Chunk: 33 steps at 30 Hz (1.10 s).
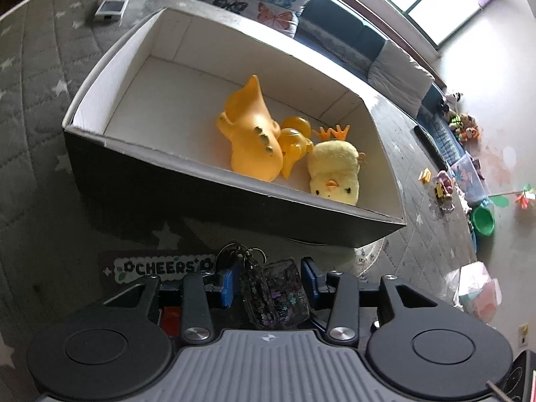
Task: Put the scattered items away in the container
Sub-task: 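Close the right gripper around the clear glitter-filled bottle, then lift the glitter bottle with the right gripper while the left gripper approaches its keychain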
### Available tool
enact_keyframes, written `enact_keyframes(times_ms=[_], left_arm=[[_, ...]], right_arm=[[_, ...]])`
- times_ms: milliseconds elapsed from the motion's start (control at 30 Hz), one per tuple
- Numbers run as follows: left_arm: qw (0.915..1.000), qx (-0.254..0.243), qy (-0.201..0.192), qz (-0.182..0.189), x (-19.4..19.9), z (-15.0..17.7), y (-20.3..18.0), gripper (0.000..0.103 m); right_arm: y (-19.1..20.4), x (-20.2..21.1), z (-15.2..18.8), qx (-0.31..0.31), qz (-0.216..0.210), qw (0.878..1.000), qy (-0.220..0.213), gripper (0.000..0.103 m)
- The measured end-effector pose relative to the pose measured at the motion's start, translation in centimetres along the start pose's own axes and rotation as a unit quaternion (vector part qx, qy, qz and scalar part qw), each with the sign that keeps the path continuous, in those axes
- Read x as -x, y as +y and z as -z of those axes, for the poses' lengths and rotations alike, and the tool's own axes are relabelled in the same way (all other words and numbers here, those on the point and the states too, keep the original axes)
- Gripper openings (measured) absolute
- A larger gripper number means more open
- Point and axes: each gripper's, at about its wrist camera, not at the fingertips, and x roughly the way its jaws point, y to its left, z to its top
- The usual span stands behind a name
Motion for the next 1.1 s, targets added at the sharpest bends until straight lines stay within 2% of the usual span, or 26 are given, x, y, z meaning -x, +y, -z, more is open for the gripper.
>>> enact_keyframes(times_ms=[100,367,600,800,1100], left_arm=[[0.9999,0.008,0.005,-0.006,-0.1,0.0,0.0,0.042],[0.9991,0.039,0.011,0.015,0.0,0.0,1.3,0.043],[0.9992,0.034,-0.008,0.017,1.2,-0.4,1.7,0.041],[0.9996,0.027,-0.007,0.01,0.9,-0.3,1.5,0.041],[0.9991,0.006,-0.037,-0.021,1.3,-1.0,1.4,0.041]], right_arm=[[-0.2,0.0,-0.1,-0.005,-0.002,1.0,-0.004,0.032],[-0.4,0.3,0.1,0.0,-0.005,1.0,-0.003,0.03],[-0.5,0.4,0.2,-0.002,-0.006,1.0,-0.003,0.03],[-0.4,0.4,0.3,-0.001,-0.003,1.0,-0.003,0.03],[-0.5,0.5,0.4,-0.006,-0.005,1.0,-0.002,0.03]])
